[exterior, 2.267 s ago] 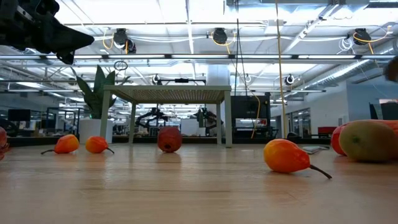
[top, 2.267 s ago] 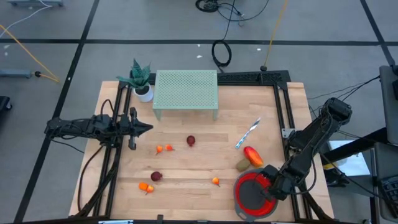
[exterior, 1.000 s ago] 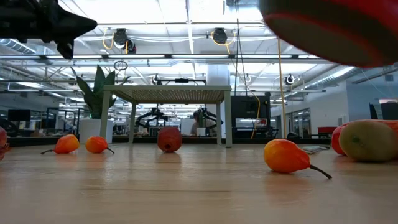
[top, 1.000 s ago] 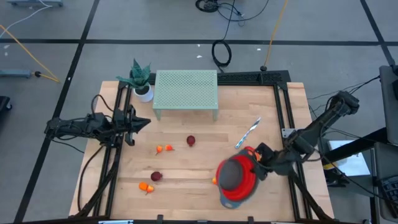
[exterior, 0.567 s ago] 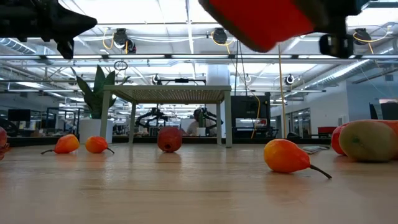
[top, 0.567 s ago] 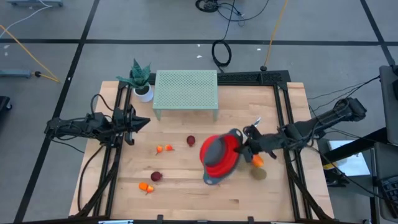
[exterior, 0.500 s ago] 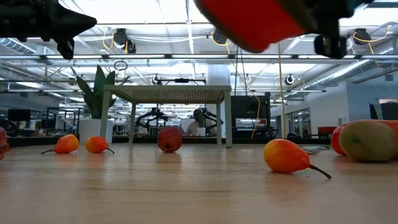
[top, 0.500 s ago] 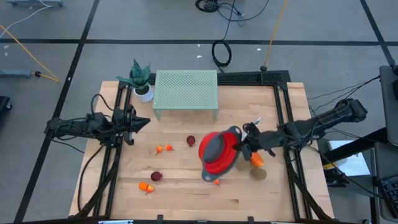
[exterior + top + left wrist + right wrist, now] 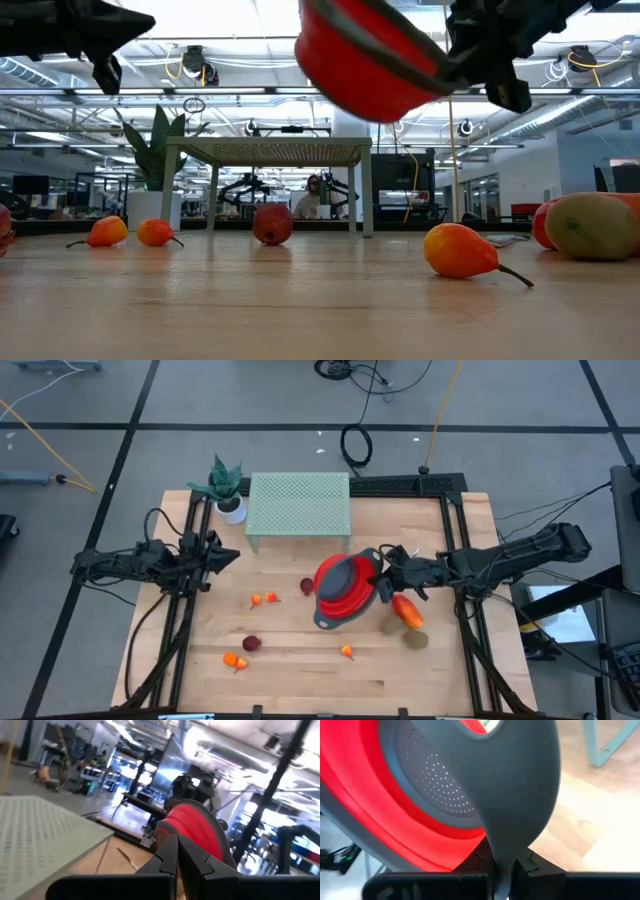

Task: Pick & Place Fruit
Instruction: Put the red strainer bowl on the shelf

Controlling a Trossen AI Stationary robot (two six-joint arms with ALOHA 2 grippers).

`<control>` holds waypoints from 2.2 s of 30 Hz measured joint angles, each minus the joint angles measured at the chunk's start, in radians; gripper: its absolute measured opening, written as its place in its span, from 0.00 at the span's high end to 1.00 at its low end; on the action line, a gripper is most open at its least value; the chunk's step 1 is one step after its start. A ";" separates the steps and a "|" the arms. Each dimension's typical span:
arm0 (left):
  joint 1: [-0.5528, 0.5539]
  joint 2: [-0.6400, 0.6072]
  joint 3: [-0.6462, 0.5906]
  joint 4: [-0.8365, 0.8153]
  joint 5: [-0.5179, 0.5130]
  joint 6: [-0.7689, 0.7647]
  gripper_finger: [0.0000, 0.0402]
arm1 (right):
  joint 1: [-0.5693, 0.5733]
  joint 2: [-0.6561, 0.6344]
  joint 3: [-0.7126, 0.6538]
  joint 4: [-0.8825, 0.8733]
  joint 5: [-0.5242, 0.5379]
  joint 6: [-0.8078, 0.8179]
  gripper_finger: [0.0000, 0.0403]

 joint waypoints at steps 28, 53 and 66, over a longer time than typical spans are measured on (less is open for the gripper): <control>-0.080 0.770 0.304 0.343 -0.168 0.408 0.40 | -0.009 0.156 0.001 0.107 0.415 -0.031 0.99; -0.140 1.325 0.860 -0.020 -0.582 0.489 0.40 | -0.010 0.155 0.001 0.112 0.550 -0.165 0.99; -0.140 1.471 0.997 -0.119 -0.791 0.487 0.41 | -0.009 0.155 0.000 0.151 0.546 -0.166 0.99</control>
